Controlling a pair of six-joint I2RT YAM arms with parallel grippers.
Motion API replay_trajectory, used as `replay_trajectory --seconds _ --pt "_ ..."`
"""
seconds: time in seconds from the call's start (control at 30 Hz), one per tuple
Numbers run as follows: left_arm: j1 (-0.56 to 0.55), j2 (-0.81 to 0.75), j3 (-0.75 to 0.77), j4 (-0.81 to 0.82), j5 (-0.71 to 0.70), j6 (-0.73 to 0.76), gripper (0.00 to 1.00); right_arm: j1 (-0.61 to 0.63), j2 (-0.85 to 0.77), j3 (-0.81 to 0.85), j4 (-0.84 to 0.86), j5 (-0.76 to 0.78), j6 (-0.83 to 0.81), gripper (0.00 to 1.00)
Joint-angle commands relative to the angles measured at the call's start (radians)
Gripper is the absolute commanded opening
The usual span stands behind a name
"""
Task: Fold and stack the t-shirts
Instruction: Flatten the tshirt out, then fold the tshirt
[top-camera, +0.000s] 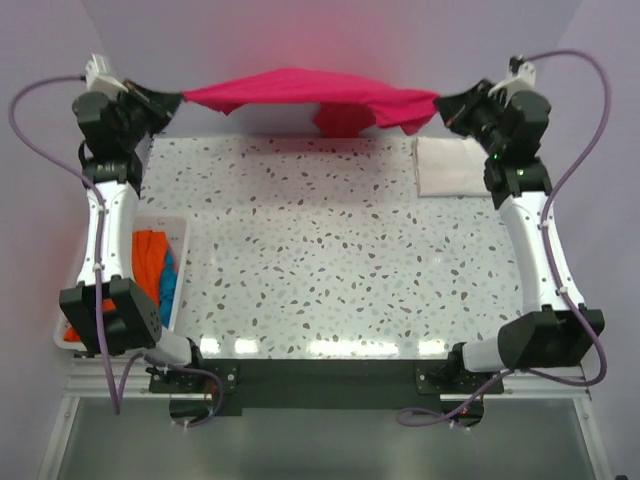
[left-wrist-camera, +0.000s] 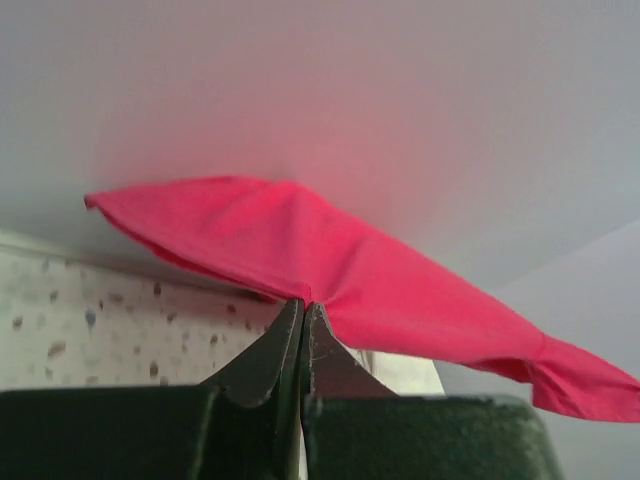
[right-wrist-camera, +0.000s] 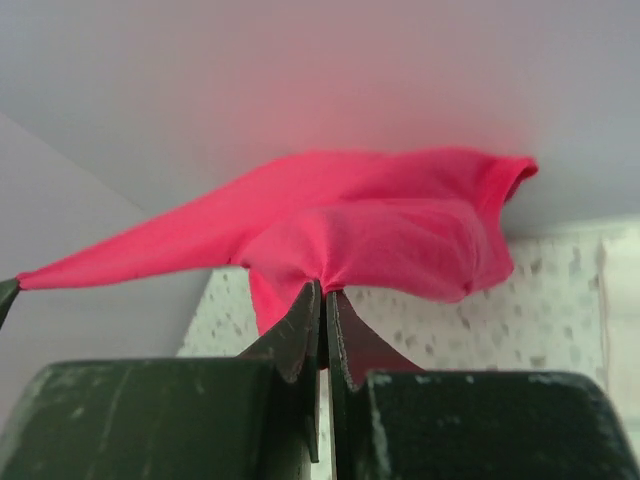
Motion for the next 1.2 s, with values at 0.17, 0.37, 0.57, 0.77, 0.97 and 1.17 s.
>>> replay_trajectory --seconds 0.17,0.37,0.57,0.77,0.97,1.17 --pt "-0.081 -0.351 -0.715 -0.124 -0.157 0.075 0.00 -0.005 -0.342 -0.723 -0.096 0.042 0.004 0.00" --pt "-0.198 -0.553 -1.031 -0.264 -0.343 0.095 0.00 -0.005 -0.554 -1.088 -0.234 0.038 0.014 0.00" --pt "-0.210 -0.706 -1.177 -0.391 -0.411 0.077 0.00 -0.005 -0.765 -1.256 -0.388 -0.004 0.037 0.00" --pt "-0.221 -0.757 -1.134 -0.445 -0.458 0.045 0.00 -0.005 -0.872 -1.231 -0.427 0.045 0.050 0.00" --pt "-0.221 -0.676 -1.065 -0.449 -0.497 0.043 0.00 -0.007 -0.639 -1.103 -0.300 0.039 0.019 0.00" --pt "-0.221 -0.549 -0.980 -0.428 -0.532 0.041 0.00 -0.005 -0.421 -0.951 -0.180 0.053 0.018 0.00"
